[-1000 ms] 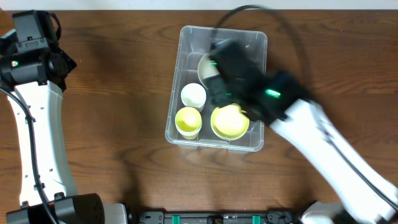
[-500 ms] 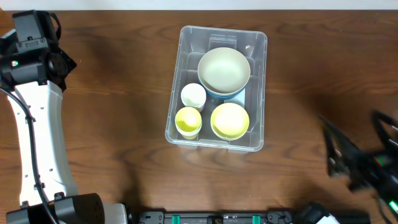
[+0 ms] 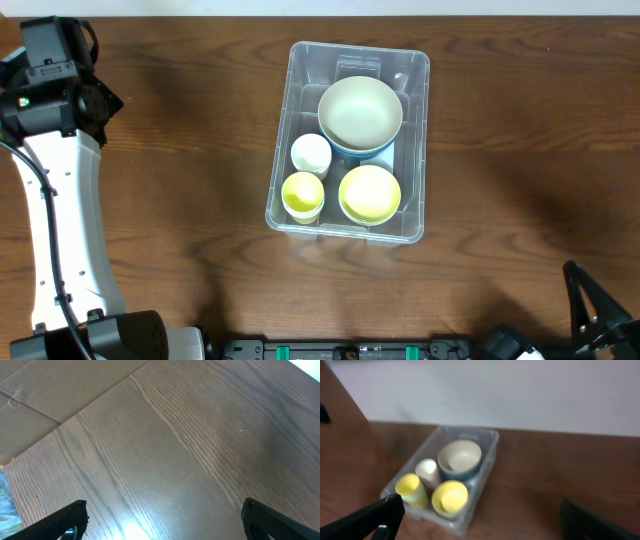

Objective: Pack container

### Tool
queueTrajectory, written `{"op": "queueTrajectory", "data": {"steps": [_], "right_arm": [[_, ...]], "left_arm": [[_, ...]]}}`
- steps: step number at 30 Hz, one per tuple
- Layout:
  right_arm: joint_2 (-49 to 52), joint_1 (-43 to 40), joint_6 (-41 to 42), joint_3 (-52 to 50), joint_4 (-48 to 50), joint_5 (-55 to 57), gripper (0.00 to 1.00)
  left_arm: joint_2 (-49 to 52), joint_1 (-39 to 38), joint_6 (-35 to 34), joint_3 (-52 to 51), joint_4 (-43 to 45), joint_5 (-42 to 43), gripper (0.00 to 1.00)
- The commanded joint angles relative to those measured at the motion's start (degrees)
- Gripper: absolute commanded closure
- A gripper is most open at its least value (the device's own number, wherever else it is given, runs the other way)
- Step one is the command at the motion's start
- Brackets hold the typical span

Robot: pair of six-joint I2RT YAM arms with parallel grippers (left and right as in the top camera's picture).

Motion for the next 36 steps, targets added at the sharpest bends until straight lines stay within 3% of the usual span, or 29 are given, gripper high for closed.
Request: {"op": "queueTrajectory", "data": {"steps": [1, 6, 17, 30, 36], "right_arm": [[0.00, -0.15, 0.02, 0.00, -2.86, 0.55, 0.01], [0.00, -0.15, 0.02, -0.09, -13.60, 0.42, 0.01], [-2.64, -1.95, 0.68, -2.84, -9.75, 0.17, 0.01], [-20.48, -13.84, 0.63, -28.46, 18.34, -1.97, 0.01], [-23.54, -18.32, -3.93, -45.42, 38.84, -8.11, 0.01]], "left_arm": [[0.22, 0.20, -0.50, 0.22, 0.02, -0.85, 0.02], [0.22, 0.20, -0.50, 0.22, 0.02, -0.85, 0.02], [0.22, 0.20, -0.50, 0.22, 0.02, -0.85, 0.02], [0.22, 0.20, -0.50, 0.22, 0.02, -0.85, 0.02], [0.22, 0.20, -0.50, 0.22, 0.02, -0.85, 0.02]]}}
